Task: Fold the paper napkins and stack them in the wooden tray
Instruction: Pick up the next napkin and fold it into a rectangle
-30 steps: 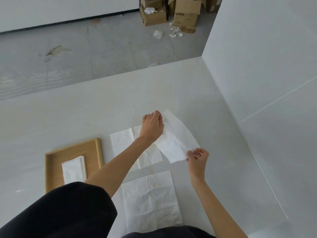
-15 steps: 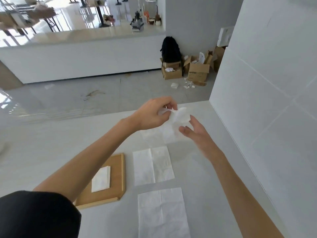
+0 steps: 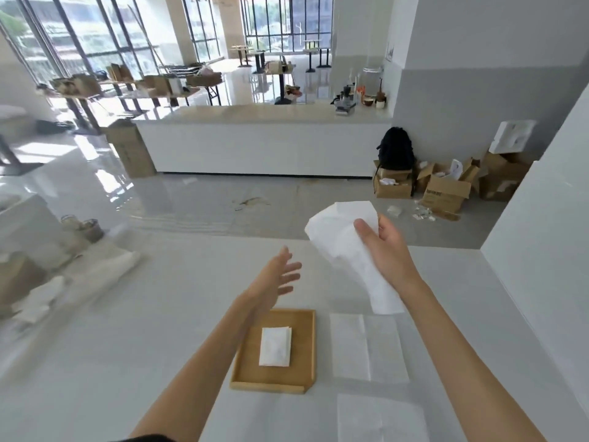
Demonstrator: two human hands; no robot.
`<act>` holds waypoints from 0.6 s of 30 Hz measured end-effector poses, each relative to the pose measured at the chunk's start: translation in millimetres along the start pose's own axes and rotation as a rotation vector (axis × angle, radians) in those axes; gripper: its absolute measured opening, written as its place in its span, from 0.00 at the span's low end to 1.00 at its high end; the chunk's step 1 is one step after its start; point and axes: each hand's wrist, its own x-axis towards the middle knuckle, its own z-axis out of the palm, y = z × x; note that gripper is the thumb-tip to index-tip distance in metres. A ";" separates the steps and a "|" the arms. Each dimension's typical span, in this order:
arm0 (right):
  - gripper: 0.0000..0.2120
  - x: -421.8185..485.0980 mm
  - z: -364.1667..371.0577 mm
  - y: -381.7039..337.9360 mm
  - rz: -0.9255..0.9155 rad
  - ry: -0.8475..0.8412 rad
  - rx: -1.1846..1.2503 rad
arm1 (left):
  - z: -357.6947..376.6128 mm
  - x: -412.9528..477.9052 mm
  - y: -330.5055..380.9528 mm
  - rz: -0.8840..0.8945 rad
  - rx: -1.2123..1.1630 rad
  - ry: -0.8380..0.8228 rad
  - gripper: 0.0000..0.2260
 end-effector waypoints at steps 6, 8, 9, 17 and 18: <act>0.10 -13.9 13.4 -16.2 0.105 0.000 0.031 | 40.0 -19.2 -41.6 -0.121 -0.521 -0.271 0.36; 0.12 -19.0 10.9 -21.5 0.171 0.013 0.058 | 48.9 -24.2 -26.4 -0.114 -0.534 -0.349 0.30; 0.14 -22.4 8.8 -24.0 0.206 0.020 0.084 | 52.7 -27.3 -19.1 -0.112 -0.519 -0.409 0.27; 0.12 -61.4 -26.6 -25.4 0.244 0.178 -0.034 | 44.6 -37.4 8.0 -0.081 -0.341 -0.497 0.15; 0.13 -66.0 -32.2 -20.8 0.261 0.134 0.015 | 40.9 -36.5 9.6 -0.064 -0.316 -0.469 0.14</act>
